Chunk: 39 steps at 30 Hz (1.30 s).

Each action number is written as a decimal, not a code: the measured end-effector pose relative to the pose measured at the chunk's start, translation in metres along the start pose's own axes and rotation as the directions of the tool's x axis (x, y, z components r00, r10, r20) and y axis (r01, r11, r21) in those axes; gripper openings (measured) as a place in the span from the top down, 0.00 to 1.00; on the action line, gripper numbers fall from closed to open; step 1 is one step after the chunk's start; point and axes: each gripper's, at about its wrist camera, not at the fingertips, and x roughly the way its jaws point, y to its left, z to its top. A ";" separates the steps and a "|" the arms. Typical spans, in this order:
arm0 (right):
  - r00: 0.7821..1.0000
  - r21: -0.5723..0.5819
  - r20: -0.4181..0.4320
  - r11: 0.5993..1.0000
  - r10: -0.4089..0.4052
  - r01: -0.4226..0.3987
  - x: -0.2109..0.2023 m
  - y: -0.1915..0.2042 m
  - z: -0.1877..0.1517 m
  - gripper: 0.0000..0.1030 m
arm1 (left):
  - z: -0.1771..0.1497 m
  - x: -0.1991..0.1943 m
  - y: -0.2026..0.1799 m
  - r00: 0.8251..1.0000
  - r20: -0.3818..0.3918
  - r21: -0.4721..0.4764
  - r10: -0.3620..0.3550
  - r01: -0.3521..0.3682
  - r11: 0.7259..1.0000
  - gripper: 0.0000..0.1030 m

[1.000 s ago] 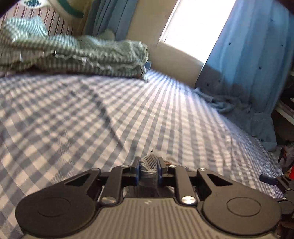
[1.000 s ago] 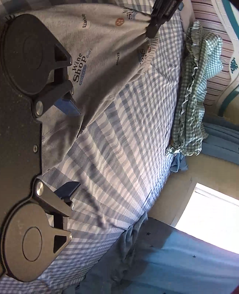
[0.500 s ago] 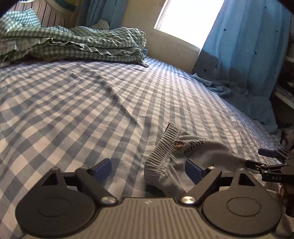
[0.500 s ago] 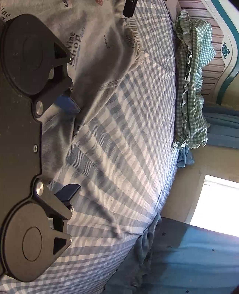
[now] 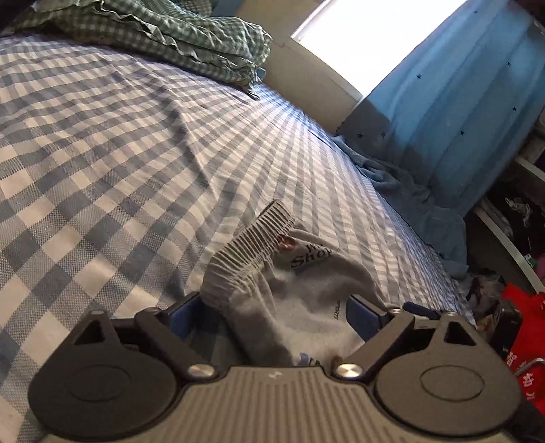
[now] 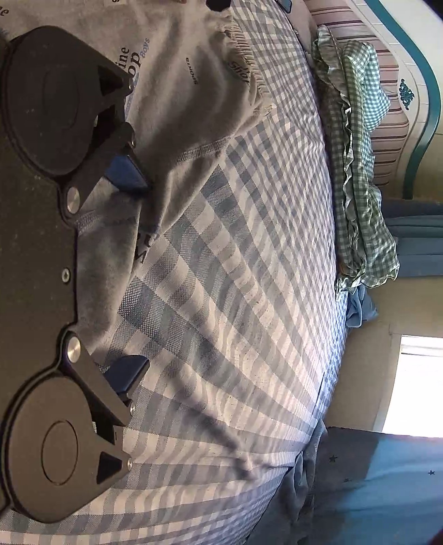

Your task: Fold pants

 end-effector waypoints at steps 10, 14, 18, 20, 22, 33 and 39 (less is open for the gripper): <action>1.000 -0.019 0.010 1.000 -0.021 0.022 -0.003 0.002 0.003 0.04 | 0.006 0.015 -0.046 0.955 0.043 0.088 0.294 -0.296 0.951 0.81; 0.982 -0.053 0.153 0.991 -0.110 0.119 -0.055 0.012 0.019 0.08 | 0.009 0.013 -0.043 0.963 0.044 0.093 0.267 -0.270 0.958 0.82; 0.967 0.004 0.126 0.975 -0.222 0.224 -0.098 0.009 0.011 0.02 | 0.008 0.014 -0.048 0.957 0.047 0.121 0.285 -0.289 0.950 0.82; 0.952 -0.038 0.049 0.952 -0.301 0.303 -0.087 0.007 -0.008 0.02 | 0.008 0.014 -0.052 0.952 0.050 0.138 0.302 -0.306 0.942 0.82; 0.931 -0.087 -0.037 0.929 -0.364 0.360 -0.064 0.000 -0.027 0.05 | 0.008 0.014 -0.056 0.949 0.051 0.154 0.311 -0.315 0.936 0.82; 0.913 -0.038 0.113 0.917 -0.391 0.397 -0.140 0.034 -0.041 0.03 | 0.002 0.003 -0.081 0.932 0.141 0.266 0.335 -0.361 0.894 0.83; 0.900 -0.017 0.118 0.905 -0.419 0.424 -0.170 0.060 -0.077 0.03 | -0.032 -0.014 -0.138 0.885 0.345 0.450 0.312 -0.448 0.772 0.84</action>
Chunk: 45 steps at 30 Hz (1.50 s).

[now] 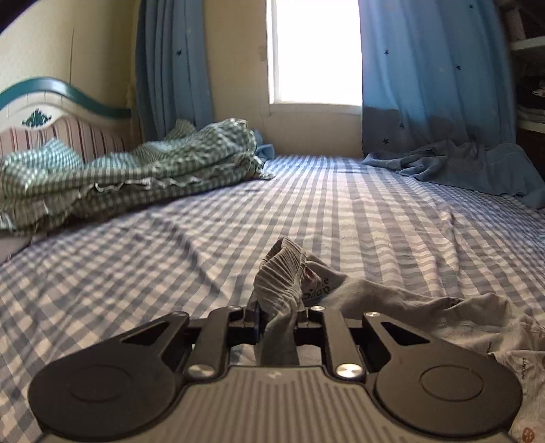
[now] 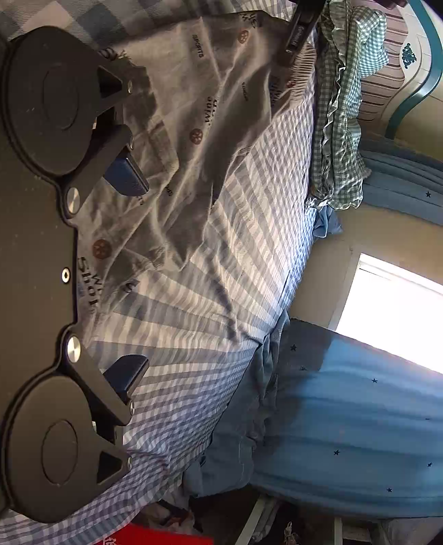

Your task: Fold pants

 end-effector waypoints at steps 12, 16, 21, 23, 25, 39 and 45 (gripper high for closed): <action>0.995 0.115 0.020 0.989 -0.096 0.093 -0.054 -0.092 -0.040 0.03 | 0.031 -0.119 -0.161 0.922 0.173 0.318 -0.347 0.281 0.906 0.85; 0.987 0.143 -0.004 0.977 -0.161 0.160 -0.079 -0.154 -0.067 0.03 | 0.006 -0.152 -0.240 0.870 0.125 0.441 -0.476 0.381 0.813 0.84; 0.966 0.151 -0.072 0.954 -0.248 0.257 -0.100 -0.212 -0.113 0.03 | -0.042 -0.166 -0.312 0.817 -0.035 0.509 -0.576 0.510 0.693 0.84; 0.961 0.173 -0.096 0.946 -0.259 0.272 -0.107 -0.227 -0.133 0.03 | -0.062 -0.166 -0.330 0.812 -0.075 0.536 -0.579 0.522 0.663 0.84; 0.961 0.208 -0.108 0.939 -0.255 0.272 -0.109 -0.236 -0.150 0.03 | -0.078 -0.159 -0.342 0.807 -0.110 0.561 -0.581 0.533 0.634 0.83; 0.994 0.451 0.076 0.892 -0.076 0.034 -0.076 -0.184 -0.092 0.01 | -0.032 -0.093 -0.185 0.935 -0.058 0.193 -0.351 0.355 0.915 0.00; 0.990 0.212 -0.130 0.974 -0.049 0.076 -0.049 -0.141 -0.106 0.01 | -0.066 -0.024 -0.149 0.921 -0.244 0.196 -0.304 0.354 0.914 0.00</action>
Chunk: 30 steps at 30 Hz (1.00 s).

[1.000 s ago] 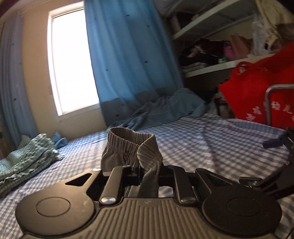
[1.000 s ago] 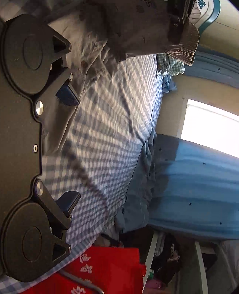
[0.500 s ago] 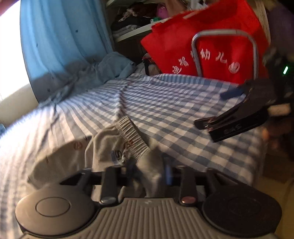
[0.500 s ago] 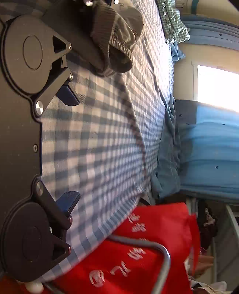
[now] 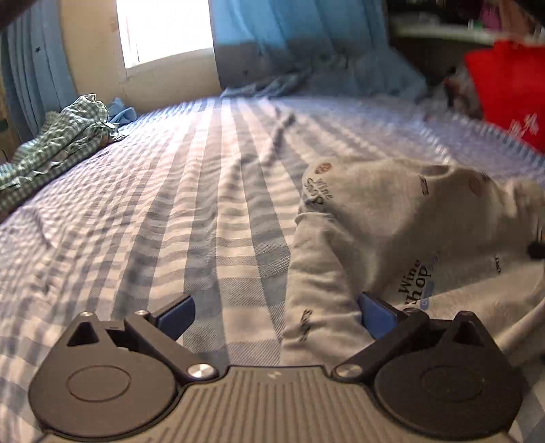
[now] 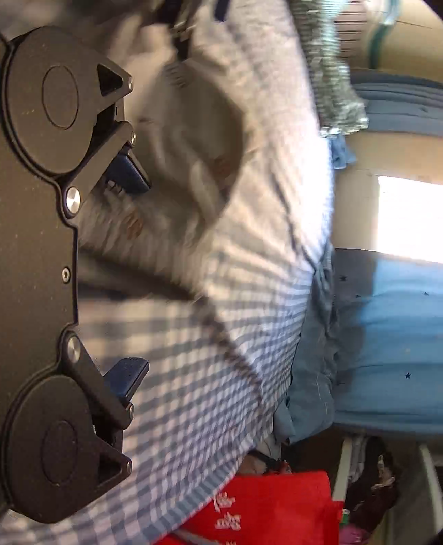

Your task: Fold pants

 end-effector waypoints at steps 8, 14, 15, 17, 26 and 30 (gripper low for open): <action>0.995 0.156 0.099 0.988 -0.015 -0.001 -0.049 -0.041 -0.010 0.01 | 0.055 -0.019 -0.006 0.985 0.157 0.062 -0.076 0.066 0.996 0.00; 0.992 0.359 -0.038 0.928 0.121 -0.100 0.031 -0.046 0.002 0.02 | 0.071 0.073 -0.029 0.992 -0.084 0.075 -0.099 0.105 0.992 0.01; 0.990 0.390 -0.017 0.912 0.143 -0.125 0.030 -0.052 -0.005 0.02 | 0.070 0.067 -0.020 0.990 -0.070 0.044 -0.123 0.126 0.991 0.01; 0.988 0.435 0.035 0.887 0.153 -0.153 0.016 -0.064 -0.012 0.02 | 0.070 0.049 -0.006 0.991 -0.034 0.018 -0.126 0.127 0.992 0.00; 0.910 0.512 0.061 0.770 0.410 -0.381 0.013 -0.070 -0.011 0.01 | 0.037 0.015 0.032 0.960 -0.159 -0.071 -0.232 0.223 0.972 0.00; 0.891 0.536 0.099 0.730 0.444 -0.423 0.031 -0.065 -0.010 0.16 | 0.029 0.021 0.043 0.950 -0.160 -0.115 -0.270 0.254 0.960 0.02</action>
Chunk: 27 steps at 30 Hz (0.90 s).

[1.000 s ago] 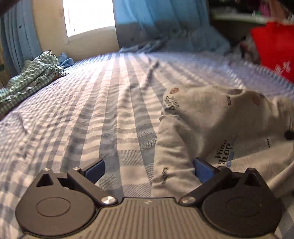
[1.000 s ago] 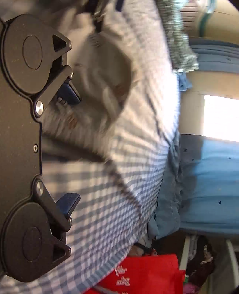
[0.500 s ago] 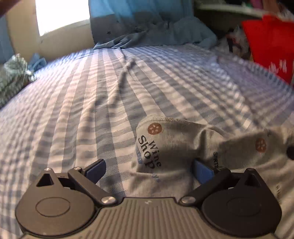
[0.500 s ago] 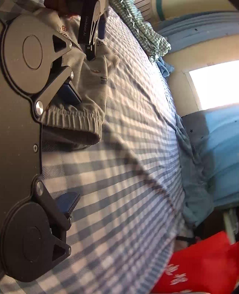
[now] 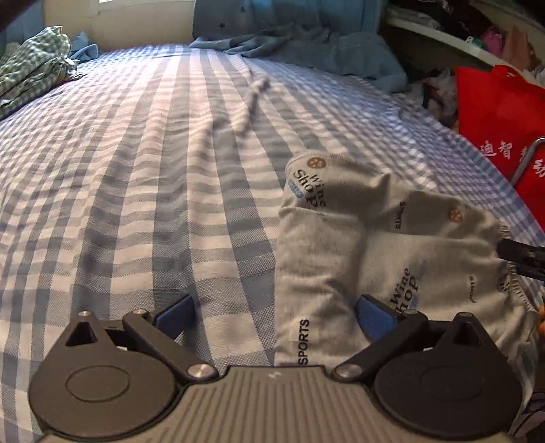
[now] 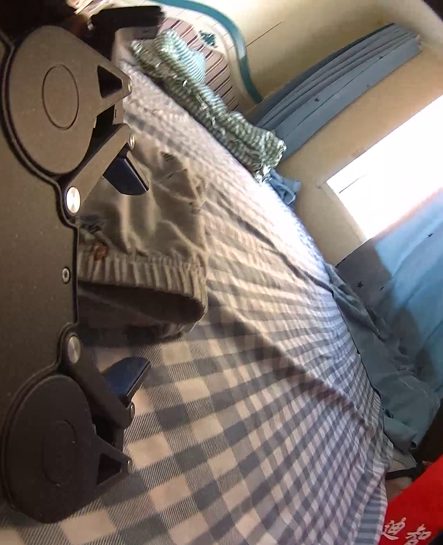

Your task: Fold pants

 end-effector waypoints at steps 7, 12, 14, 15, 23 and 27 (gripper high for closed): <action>0.999 -0.062 0.040 0.998 -0.020 0.022 0.004 0.016 0.003 0.79 | 0.014 -0.012 -0.012 0.994 -0.016 0.039 -0.110 0.110 0.993 0.87; 0.989 -0.187 0.147 0.981 -0.017 0.045 0.001 0.051 0.030 0.81 | 0.051 -0.036 -0.017 0.986 0.135 0.080 -0.098 0.088 0.993 0.88; 0.986 -0.214 0.169 0.976 -0.008 0.045 0.012 0.061 0.054 0.81 | 0.070 -0.040 -0.012 0.981 0.173 0.077 -0.083 0.070 0.995 0.88; 0.985 -0.222 0.174 0.974 -0.002 0.041 0.021 0.064 0.066 0.81 | 0.079 -0.037 -0.007 0.981 0.178 0.064 -0.072 0.061 0.996 0.88; 0.991 -0.245 0.039 0.960 -0.131 0.137 0.112 0.040 0.093 0.62 | 0.064 0.023 0.038 0.996 0.083 -0.029 0.029 -0.027 0.999 0.54; 0.970 -0.351 0.128 0.905 -0.209 0.241 0.075 0.054 0.052 0.16 | 0.031 0.005 0.028 0.975 0.166 0.053 0.147 -0.158 0.986 0.11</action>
